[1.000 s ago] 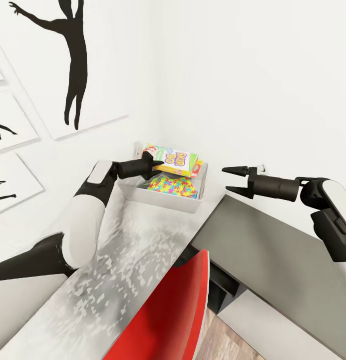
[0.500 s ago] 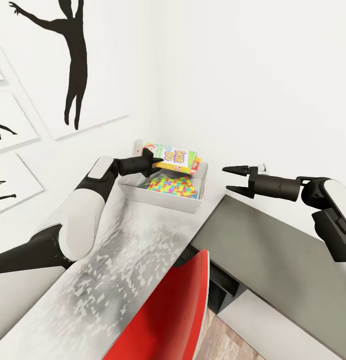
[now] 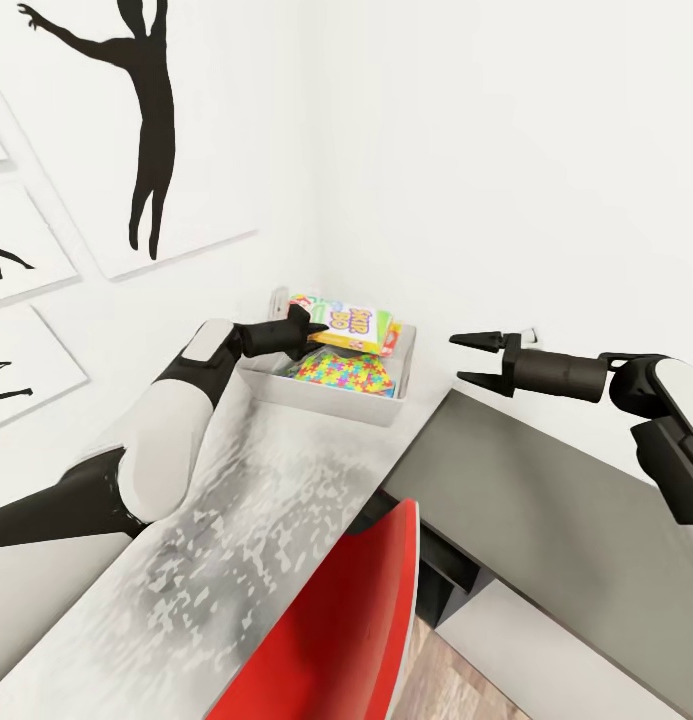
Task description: Put all the toys in the child's room - the three board games (two on the bed and one on the table), the two jigsaw puzzles on the table, and the tennis ball on the table - inside the toy box on the table in the child's room.
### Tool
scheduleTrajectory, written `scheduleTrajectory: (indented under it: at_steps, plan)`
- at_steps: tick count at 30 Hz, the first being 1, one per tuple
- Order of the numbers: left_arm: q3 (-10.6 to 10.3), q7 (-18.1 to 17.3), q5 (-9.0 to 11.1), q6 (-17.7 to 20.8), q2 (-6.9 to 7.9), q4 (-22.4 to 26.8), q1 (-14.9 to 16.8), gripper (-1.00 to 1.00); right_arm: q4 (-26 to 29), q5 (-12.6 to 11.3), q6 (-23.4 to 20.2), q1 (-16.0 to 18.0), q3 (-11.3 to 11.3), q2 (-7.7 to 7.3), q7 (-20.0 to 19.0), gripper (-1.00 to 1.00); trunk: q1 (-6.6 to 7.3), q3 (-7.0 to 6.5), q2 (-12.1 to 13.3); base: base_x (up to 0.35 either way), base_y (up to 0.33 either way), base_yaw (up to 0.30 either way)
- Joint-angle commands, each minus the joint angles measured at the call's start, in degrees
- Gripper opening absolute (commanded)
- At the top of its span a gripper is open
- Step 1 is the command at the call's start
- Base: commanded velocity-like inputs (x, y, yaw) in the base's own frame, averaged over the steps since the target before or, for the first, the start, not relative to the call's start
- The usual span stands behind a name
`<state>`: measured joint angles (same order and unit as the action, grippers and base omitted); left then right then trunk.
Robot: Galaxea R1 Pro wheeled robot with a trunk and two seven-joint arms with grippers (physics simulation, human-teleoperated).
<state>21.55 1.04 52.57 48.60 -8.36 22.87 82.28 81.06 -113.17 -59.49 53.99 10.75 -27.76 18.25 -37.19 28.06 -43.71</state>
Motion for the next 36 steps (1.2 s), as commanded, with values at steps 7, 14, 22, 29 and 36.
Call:
scheduleTrajectory:
  at_steps: [7, 14, 22, 29, 36]
  plan:
    - [0.52, -0.22, 0.34, -0.98, 0.0, -2.61, 0.07, -1.0, 0.14, -0.72, -0.29, 0.06, 0.14, -1.36, 0.52, 1.0, -0.01, 0.06, -0.06, 0.0, 0.0, 0.0]
    - [0.2, -3.8, -0.57, -1.05, -0.06, -2.82, 0.07, -1.0, 0.21, -0.74, -0.43, 0.06, 0.09, -2.01, 0.47, 1.0, -0.01, 0.06, -0.06, 0.0, 0.0, 0.0]
    - [-1.17, -4.6, -1.89, -1.29, -0.2, -2.75, 0.07, -1.0, 0.24, -0.74, -0.51, 0.06, 0.13, -2.04, 0.47, 1.0, -0.01, 0.06, -0.06, 0.0, 0.0, 0.0]
    - [-1.32, -4.64, -2.04, -2.16, -0.29, -2.75, 0.14, -1.0, 0.32, -0.74, -0.48, 0.06, 0.21, -2.03, 0.47, 1.0, -0.01, 0.06, -0.06, 0.0, 0.0, 0.0]
    - [-1.41, -4.64, -5.47, -5.26, -0.56, -2.81, 0.16, -1.0, 1.96, -0.74, -0.43, 0.06, 0.38, -2.03, 0.47, 1.0, -0.01, 0.06, -0.06, 0.0, 0.0, 0.0]
